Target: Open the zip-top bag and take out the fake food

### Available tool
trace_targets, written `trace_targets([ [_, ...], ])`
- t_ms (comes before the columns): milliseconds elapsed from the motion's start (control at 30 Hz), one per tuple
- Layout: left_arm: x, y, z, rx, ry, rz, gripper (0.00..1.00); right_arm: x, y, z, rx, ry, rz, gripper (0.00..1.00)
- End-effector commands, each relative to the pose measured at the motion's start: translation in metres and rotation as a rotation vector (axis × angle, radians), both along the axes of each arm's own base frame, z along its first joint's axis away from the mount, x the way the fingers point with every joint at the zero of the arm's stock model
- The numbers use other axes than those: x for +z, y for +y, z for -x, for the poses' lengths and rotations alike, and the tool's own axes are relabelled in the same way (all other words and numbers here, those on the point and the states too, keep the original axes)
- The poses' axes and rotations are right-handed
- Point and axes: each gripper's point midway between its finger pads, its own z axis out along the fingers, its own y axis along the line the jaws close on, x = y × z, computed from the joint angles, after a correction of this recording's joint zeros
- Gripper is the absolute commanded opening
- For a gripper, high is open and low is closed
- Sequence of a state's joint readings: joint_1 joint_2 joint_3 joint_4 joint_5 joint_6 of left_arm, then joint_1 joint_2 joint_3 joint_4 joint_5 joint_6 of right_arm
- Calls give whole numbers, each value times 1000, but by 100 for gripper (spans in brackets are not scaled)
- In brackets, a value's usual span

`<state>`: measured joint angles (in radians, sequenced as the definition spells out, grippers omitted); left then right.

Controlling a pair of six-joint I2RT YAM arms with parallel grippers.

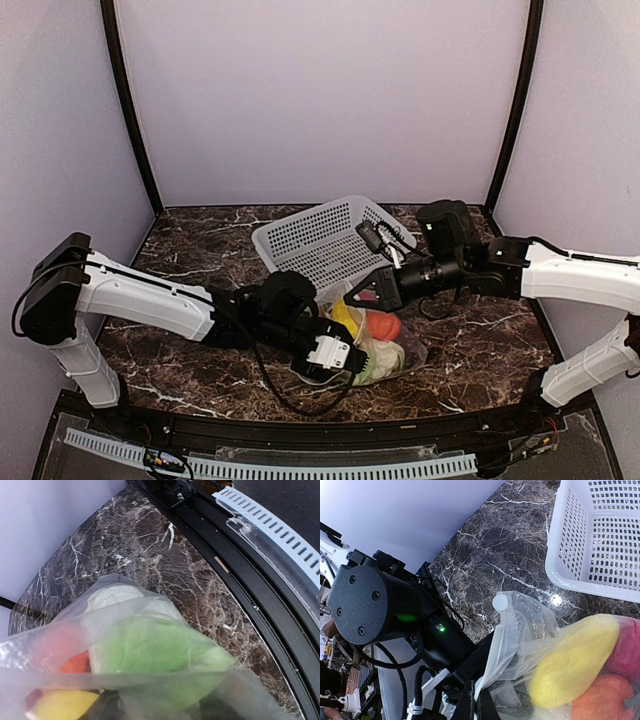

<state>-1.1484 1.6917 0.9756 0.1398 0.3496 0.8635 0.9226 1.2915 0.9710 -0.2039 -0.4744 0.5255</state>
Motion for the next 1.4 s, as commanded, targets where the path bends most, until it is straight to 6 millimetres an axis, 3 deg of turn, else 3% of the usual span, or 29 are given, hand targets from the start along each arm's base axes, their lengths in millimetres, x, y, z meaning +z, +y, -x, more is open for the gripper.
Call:
trace_targets([
  [0, -6, -1, 2, 2, 28, -17, 46, 10, 4, 0, 4, -22, -44, 0],
  [67, 0, -2, 2, 12, 30, 4, 30, 10, 3, 1, 3, -23, -42, 0],
  [200, 12, 4, 0, 50, 40, 40, 14, 8, -4, 2, -8, -32, -23, 0],
  [333, 22, 13, 0, 81, 87, 71, 2, 4, -12, 3, -25, -37, 0, 0],
  [400, 28, 18, -2, 105, 113, 95, 1, 1, -15, 4, -30, -38, 10, 0],
  [433, 30, 20, -5, 127, 126, 103, 3, 0, -17, 5, -33, -36, 15, 0],
  [567, 41, 25, -14, 194, 109, 137, 31, -1, -20, 6, -37, -35, 18, 0],
  [833, 40, 26, -38, 252, -32, 88, 52, 9, -13, 4, -25, -43, -10, 0],
  [1200, 43, 13, -55, 208, -231, 47, 68, 24, 5, 2, 24, -33, -68, 0],
  [1367, 25, 14, -51, 132, -302, -64, 68, 27, 8, 2, 34, -32, -76, 0],
])
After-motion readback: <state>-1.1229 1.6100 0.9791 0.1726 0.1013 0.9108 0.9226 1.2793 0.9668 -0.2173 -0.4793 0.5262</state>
